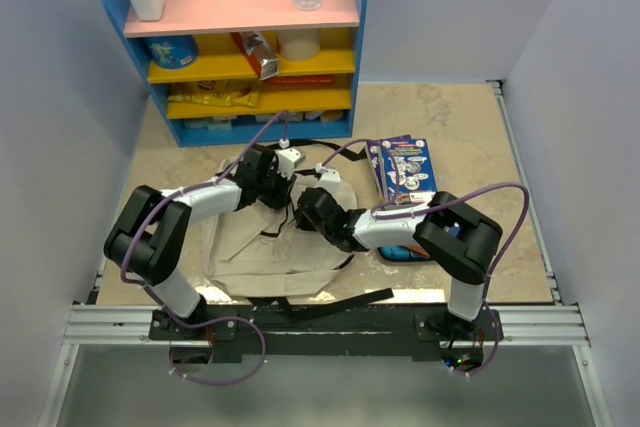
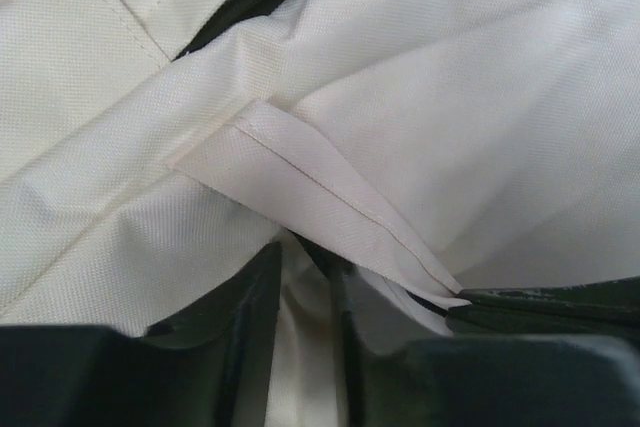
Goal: Pack the student bag
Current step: Unzip the student bag at the center of the board.
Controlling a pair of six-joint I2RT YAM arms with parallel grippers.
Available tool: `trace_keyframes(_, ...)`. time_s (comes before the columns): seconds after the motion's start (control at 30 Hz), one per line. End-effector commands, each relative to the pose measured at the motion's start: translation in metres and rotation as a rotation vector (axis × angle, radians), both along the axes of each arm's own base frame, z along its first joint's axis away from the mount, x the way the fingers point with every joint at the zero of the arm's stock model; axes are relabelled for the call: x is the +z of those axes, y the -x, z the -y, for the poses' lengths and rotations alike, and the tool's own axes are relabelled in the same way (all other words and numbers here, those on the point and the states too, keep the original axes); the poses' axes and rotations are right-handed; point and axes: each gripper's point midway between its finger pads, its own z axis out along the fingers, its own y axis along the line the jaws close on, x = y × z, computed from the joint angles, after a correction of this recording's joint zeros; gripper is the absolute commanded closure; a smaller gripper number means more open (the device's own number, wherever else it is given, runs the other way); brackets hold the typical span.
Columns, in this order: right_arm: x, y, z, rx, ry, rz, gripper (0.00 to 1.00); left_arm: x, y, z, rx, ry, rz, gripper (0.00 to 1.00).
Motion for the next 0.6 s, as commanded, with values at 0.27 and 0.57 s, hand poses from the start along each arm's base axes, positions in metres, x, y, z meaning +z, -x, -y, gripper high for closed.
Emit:
trace_keyframes(0.27, -0.03, 0.015, 0.034, -0.007, 0.151, -0.06, 1.0, -0.008, -0.001, -0.04, 0.052, -0.189, 0.09, 1.0)
trace_keyframes(0.57, -0.024, 0.013, 0.034, -0.014, 0.151, -0.048, 1.0, 0.068, 0.002, -0.03, -0.005, -0.092, 0.184, 1.0)
